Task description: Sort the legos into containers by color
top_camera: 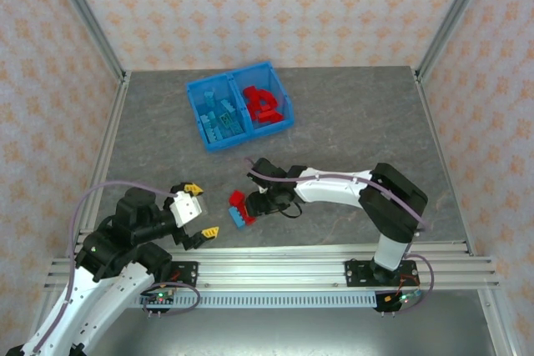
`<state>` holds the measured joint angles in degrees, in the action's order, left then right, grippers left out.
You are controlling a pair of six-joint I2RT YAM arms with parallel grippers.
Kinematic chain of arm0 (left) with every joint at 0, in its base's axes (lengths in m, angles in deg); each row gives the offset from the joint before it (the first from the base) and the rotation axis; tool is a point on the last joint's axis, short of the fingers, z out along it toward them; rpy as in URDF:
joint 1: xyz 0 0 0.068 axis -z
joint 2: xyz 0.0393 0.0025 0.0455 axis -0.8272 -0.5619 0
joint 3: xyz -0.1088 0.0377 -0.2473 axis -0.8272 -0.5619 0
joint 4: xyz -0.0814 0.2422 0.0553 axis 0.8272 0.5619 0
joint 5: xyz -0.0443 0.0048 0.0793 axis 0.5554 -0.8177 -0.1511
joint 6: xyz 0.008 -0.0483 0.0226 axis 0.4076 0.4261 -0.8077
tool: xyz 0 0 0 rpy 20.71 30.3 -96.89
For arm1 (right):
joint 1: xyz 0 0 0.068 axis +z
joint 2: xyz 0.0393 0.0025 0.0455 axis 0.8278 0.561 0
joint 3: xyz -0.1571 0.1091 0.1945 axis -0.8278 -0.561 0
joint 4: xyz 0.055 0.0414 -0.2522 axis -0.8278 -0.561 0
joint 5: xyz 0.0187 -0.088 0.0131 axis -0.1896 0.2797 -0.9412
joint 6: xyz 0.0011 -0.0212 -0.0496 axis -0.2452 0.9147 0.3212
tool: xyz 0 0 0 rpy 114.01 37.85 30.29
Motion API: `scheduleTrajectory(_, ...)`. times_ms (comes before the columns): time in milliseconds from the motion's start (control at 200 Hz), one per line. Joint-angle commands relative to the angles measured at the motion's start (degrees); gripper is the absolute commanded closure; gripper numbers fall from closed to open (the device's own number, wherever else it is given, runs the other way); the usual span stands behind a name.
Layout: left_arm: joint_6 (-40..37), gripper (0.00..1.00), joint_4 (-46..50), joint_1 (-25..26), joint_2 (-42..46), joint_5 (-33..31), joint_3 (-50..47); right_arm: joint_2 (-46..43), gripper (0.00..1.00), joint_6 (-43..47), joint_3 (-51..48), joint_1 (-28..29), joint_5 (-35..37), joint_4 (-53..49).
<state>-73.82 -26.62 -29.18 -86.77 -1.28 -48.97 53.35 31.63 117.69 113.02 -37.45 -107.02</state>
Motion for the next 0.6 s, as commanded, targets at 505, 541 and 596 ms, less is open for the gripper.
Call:
scheduleTrajectory(505,-2.86,0.01,-4.52,0.14,-4.74,3.82,-1.23,1.43,0.75,-1.27,2.64,0.34,8.54,-1.57)
scheduleTrajectory(541,-2.91,0.01,-4.67,0.16,-4.58,3.56,-1.31,0.43,0.78,-1.07,2.81,0.33,8.7,-1.71)
scheduleTrajectory(596,-2.79,0.01,-4.91,0.1,-4.15,3.35,-1.51,-2.19,0.79,-0.97,3.01,0.34,9.21,-1.76)
